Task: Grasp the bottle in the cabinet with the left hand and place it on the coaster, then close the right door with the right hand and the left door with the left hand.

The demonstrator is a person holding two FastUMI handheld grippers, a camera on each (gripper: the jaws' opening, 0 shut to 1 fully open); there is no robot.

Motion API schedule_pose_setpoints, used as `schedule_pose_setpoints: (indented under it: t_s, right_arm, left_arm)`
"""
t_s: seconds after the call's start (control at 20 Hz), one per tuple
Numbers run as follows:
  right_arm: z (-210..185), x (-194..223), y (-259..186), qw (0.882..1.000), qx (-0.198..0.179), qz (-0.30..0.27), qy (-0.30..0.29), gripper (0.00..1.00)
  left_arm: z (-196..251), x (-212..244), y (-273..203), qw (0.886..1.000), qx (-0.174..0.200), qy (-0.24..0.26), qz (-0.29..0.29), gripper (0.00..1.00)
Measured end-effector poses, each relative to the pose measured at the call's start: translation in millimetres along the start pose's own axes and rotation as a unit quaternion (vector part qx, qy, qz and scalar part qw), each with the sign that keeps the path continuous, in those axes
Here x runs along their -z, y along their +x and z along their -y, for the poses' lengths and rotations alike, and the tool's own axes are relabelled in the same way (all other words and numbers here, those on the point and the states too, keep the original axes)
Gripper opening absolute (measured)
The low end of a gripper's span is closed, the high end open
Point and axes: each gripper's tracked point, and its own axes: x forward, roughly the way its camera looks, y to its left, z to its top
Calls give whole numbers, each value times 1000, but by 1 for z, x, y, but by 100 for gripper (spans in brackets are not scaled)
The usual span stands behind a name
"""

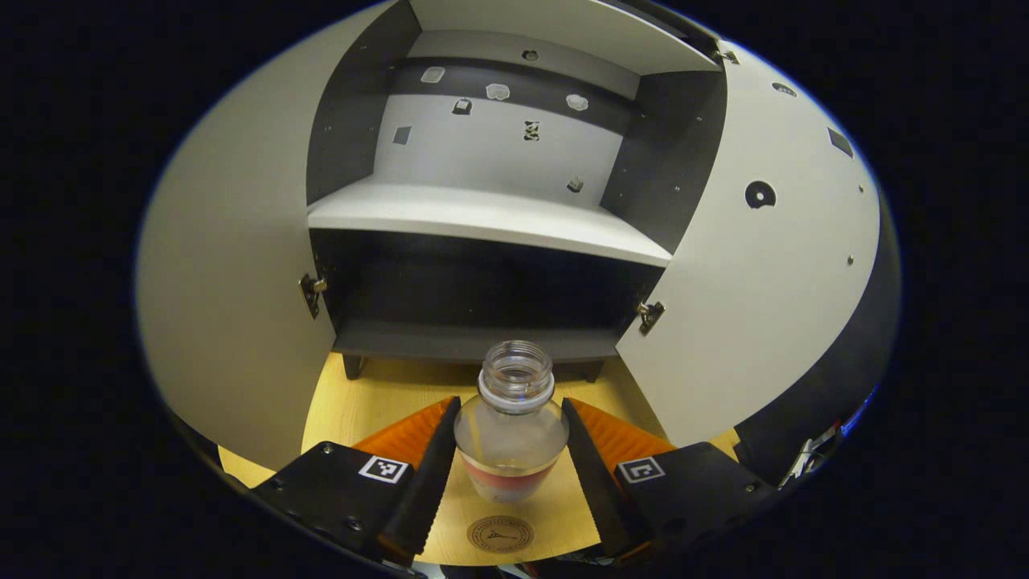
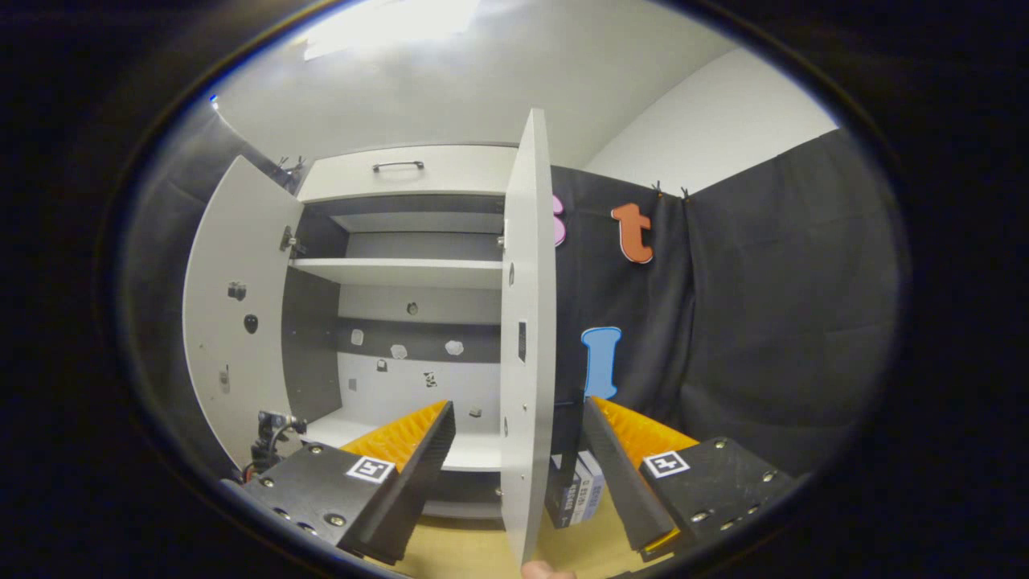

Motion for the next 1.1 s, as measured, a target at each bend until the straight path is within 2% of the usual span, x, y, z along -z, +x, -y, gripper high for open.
schedule_pose_setpoints:
  t_s: [0.45,0.6,0.75,0.85,0.95,1.0,1.1]
  right_arm:
    - [-4,3,-3,1000,-3,-6,-10,96]
    - [-5,2,-3,1000,-4,-4,-10,96]
    - [-3,1,-4,1000,-1,-5,-10,96]
    - [0,1,-6,1000,3,-5,-9,100]
    - [2,1,-8,1000,5,-5,-7,100]
    - [3,1,-8,1000,6,-6,-7,96]
    - [3,1,-9,1000,6,-6,-7,96]
  left_arm:
    - [-6,91,7,998,14,-35,-41,80]
    - [-5,111,6,998,16,-28,-55,82]
    - [3,122,4,998,42,-15,-37,81]
    - [6,130,4,998,51,1,-30,80]
    - [3,139,3,998,46,24,-32,80]
    - [2,142,3,998,44,29,-36,80]
    - [3,149,1,998,46,25,-42,80]
